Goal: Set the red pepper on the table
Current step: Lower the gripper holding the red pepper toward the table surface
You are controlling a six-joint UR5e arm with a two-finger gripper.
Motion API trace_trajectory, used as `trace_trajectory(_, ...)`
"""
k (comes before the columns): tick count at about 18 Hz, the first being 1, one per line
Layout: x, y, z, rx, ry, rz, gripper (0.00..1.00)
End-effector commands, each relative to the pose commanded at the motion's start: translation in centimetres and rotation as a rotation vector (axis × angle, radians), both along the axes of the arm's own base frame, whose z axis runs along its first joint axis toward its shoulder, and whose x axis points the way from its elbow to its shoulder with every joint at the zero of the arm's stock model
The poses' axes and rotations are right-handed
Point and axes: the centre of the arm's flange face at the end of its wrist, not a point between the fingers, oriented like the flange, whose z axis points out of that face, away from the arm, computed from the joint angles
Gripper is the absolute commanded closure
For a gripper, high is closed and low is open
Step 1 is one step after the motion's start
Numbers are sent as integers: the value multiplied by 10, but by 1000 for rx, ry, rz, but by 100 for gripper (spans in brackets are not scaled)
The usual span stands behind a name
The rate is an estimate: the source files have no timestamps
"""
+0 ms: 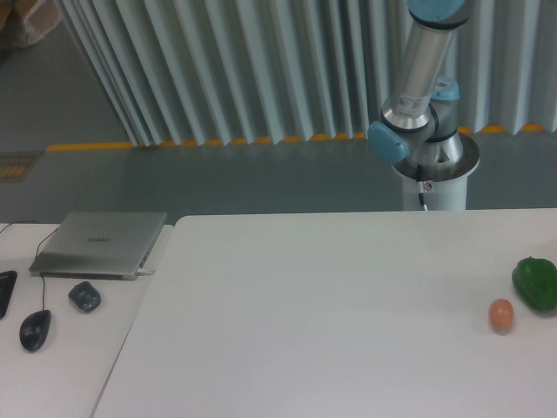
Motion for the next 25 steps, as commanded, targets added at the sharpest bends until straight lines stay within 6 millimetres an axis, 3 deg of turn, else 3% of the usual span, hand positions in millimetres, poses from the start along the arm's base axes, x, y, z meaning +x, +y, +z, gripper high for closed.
trace_trajectory(2,29,54,5,8,-32,88,82)
trace_trajectory(5,58,117,6,30,-6,174,82)
trace_trajectory(6,68,145,-6,22,-3,208,82)
trace_trajectory(8,84,177,-20,-17,36,228,82)
trace_trajectory(11,116,236,-66,-95,94,266,81)
trace_trajectory(15,143,268,-111,-234,169,252,81)
trace_trajectory(17,151,280,-121,-239,198,266,77)
trace_trajectory(20,153,281,-120,-238,199,265,57)
trace_trajectory(23,153,281,-118,-237,202,263,7)
trace_trajectory(24,154,281,-117,-235,203,255,0)
trace_trajectory(25,153,280,-115,-231,205,256,0)
